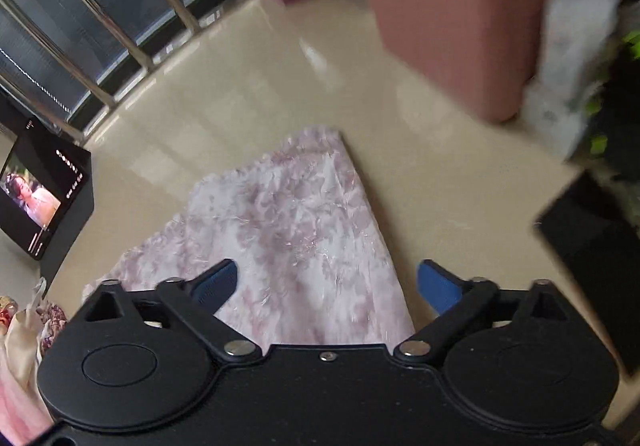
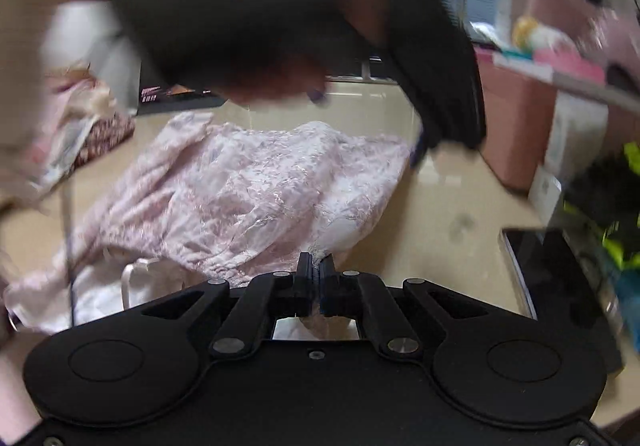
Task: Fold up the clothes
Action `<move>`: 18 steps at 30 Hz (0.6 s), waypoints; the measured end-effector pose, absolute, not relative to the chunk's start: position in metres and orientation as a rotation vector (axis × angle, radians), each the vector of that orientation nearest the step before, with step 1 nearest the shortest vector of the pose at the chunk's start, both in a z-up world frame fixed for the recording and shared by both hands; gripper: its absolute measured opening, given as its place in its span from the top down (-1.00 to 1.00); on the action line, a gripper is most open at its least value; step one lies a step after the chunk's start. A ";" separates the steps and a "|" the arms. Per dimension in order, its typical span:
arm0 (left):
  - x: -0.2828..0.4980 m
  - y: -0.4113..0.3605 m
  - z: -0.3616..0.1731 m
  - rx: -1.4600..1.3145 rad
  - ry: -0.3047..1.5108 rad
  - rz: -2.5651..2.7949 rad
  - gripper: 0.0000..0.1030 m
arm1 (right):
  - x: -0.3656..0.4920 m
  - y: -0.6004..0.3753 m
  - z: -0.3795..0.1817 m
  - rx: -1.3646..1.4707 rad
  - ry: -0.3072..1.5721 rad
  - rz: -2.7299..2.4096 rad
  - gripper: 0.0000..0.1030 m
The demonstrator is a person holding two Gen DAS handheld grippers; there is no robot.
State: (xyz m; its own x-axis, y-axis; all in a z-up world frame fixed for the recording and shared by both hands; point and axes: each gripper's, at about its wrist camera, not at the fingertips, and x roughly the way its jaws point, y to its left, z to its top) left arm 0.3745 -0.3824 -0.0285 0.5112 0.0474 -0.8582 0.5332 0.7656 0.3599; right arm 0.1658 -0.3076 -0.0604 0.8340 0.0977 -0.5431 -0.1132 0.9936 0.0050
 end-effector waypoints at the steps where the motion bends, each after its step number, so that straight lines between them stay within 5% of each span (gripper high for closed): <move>1: 0.380 -0.386 -0.040 0.678 1.031 -0.304 -0.57 | 0.166 -0.304 -0.060 -0.063 0.569 0.112 0.95; 5: 0.390 -0.391 -0.056 0.717 1.022 -0.260 -0.28 | 0.164 -0.290 -0.059 -0.194 0.542 0.106 0.96; 7: 0.395 -0.385 -0.054 0.677 1.044 -0.259 0.77 | 0.163 -0.282 -0.059 -0.240 0.530 0.110 0.95; 8: 0.397 -0.382 -0.053 0.644 1.058 -0.268 0.86 | 0.163 -0.278 -0.059 -0.263 0.523 0.110 0.96; 18: 0.426 -0.232 -0.025 -0.178 1.048 -0.485 0.95 | 0.156 -0.247 -0.062 -0.490 0.502 0.081 0.96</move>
